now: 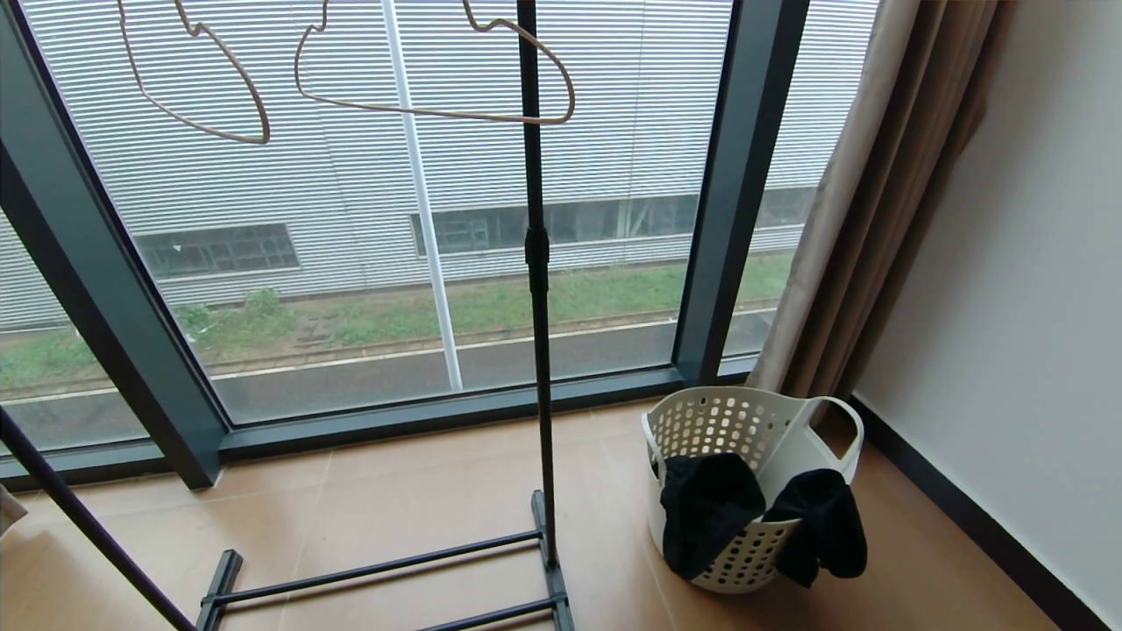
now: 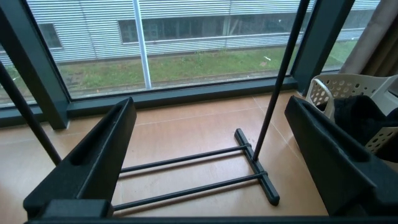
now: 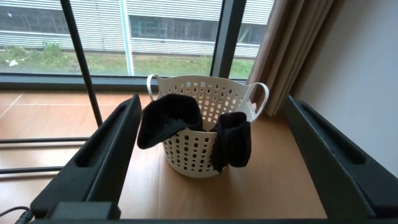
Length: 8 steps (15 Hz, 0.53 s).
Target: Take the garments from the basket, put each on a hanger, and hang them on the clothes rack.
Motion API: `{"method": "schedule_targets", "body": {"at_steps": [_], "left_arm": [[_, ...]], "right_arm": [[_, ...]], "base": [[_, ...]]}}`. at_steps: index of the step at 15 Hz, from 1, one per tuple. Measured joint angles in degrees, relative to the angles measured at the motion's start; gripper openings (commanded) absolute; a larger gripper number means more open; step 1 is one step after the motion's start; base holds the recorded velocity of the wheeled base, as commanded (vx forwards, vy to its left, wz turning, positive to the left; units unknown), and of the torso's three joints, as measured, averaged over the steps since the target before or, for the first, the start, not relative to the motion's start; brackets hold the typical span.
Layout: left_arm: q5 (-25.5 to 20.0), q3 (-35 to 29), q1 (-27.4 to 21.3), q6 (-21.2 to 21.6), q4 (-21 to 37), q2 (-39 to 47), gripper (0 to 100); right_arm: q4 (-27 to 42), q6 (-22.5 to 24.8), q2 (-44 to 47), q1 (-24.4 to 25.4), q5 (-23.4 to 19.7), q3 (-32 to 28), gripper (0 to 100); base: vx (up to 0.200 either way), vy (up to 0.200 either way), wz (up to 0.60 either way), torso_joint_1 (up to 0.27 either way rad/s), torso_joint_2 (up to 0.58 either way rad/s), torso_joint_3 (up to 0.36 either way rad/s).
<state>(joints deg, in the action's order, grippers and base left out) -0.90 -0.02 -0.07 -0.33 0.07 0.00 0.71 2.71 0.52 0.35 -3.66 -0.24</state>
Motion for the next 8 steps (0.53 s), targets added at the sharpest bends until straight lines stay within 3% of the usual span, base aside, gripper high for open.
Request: {"method": "schedule_targets", "body": {"at_steps": [3, 6, 8], "left_arm": [[-0.07, 0.00, -0.02, 0.01, 0.00, 0.00, 100], [-0.05, 0.00, -0.02, 0.00, 0.02, 0.00, 100], [-0.05, 0.00, -0.06, 0.00, 0.02, 0.00, 100]], "right_arm": [[-0.05, 0.07, 0.00, -0.02, 0.00, 0.00, 100], [-0.02, 0.02, 0.00, 0.00, -0.01, 0.00, 100], [-0.02, 0.02, 0.00, -0.02, -0.01, -0.02, 100]], "base": [[0.000, 0.000, 0.00, 0.000, 0.00, 0.000], [0.000, 0.000, -0.60, 0.001, 0.00, 0.001], [0.000, 0.000, 0.00, 0.000, 0.00, 0.000]]}}
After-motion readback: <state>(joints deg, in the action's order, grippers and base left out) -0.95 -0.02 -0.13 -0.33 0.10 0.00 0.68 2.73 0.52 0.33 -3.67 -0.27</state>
